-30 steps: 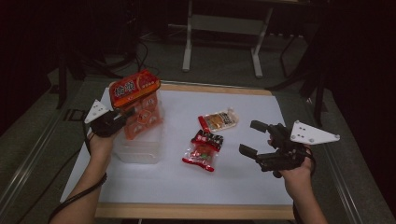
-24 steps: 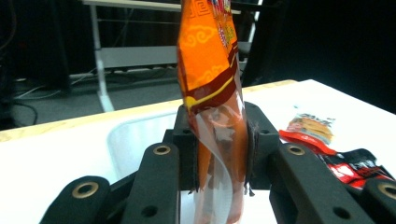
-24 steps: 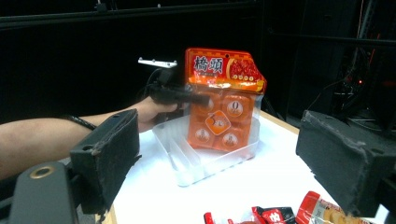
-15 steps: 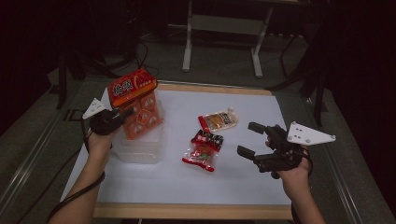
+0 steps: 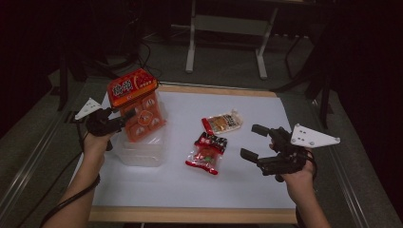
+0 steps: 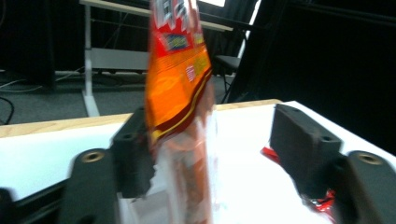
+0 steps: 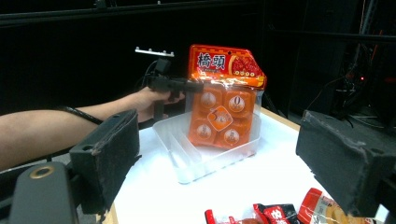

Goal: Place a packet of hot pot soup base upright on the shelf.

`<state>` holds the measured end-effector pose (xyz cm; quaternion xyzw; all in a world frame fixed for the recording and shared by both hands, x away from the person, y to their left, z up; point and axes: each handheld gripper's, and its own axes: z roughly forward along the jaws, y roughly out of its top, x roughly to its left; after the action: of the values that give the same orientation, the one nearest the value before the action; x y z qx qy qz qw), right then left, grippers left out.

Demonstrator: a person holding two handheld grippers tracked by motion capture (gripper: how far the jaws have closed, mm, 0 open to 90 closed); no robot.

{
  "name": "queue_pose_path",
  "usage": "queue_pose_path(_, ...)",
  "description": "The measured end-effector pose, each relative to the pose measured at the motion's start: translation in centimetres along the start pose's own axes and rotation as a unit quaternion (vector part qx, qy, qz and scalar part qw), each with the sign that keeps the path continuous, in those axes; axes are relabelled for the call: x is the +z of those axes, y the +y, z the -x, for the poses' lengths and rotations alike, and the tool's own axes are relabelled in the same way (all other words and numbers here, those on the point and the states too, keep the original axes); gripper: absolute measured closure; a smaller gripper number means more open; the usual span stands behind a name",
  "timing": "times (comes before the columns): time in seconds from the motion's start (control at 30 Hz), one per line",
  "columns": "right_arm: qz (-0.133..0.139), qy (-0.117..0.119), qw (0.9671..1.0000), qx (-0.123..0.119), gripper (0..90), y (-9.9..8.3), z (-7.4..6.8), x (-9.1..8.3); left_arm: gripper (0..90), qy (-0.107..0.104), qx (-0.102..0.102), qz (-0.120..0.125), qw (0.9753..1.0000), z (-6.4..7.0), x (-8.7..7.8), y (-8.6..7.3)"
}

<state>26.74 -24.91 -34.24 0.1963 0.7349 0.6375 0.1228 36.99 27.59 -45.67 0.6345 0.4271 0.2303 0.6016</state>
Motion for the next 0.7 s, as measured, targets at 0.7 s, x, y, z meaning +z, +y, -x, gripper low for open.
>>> queue_pose_path(0.7, -0.005, -0.002, 1.0, 0.001, 13.7, -0.6, 0.0, -0.2, 1.6, 0.022, -0.006, -0.027, 0.9994, 0.9, -3.1, 0.7)
